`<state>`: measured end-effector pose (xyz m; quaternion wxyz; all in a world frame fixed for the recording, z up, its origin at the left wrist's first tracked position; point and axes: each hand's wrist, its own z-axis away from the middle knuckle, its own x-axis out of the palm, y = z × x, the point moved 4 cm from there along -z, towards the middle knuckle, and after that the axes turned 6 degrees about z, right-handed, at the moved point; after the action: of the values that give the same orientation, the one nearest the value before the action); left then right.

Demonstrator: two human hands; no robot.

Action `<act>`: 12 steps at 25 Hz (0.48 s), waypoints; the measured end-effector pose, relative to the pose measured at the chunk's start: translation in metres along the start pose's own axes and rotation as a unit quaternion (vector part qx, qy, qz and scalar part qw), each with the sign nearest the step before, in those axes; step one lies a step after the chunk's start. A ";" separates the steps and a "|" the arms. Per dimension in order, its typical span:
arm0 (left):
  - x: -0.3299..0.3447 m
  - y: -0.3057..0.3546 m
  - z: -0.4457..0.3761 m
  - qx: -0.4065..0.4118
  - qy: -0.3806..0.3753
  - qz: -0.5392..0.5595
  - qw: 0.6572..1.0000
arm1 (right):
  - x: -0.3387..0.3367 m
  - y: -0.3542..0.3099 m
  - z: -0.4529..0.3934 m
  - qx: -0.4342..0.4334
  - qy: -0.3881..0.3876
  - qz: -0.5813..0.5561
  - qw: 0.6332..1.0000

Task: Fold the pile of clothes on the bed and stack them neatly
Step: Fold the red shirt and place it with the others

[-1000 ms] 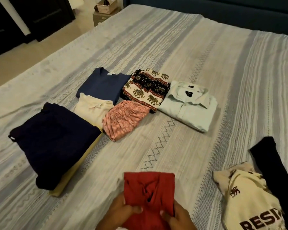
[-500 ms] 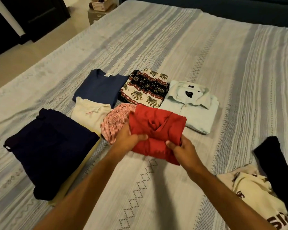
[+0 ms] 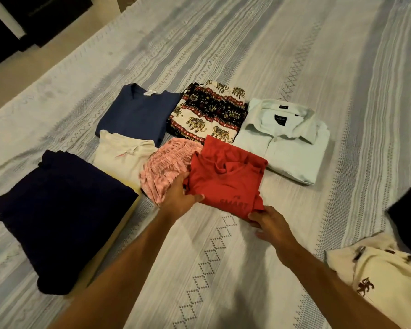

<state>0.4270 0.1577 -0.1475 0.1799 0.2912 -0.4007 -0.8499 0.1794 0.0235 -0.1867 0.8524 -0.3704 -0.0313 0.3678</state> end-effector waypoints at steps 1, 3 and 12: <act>0.001 -0.003 0.001 -0.001 0.011 0.022 1.000 | -0.001 0.001 -0.002 0.003 -0.006 -0.024 1.000; 0.002 0.000 -0.006 -0.020 0.025 0.046 0.998 | -0.001 -0.003 -0.006 0.016 -0.022 -0.044 0.999; 0.016 -0.006 -0.027 0.000 0.087 -0.039 0.995 | 0.027 -0.014 -0.004 -0.026 0.016 0.003 1.000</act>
<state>0.4317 0.1379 -0.1716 0.1807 0.3799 -0.3720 -0.8275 0.2090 0.0326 -0.1862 0.8416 -0.3987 -0.0262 0.3633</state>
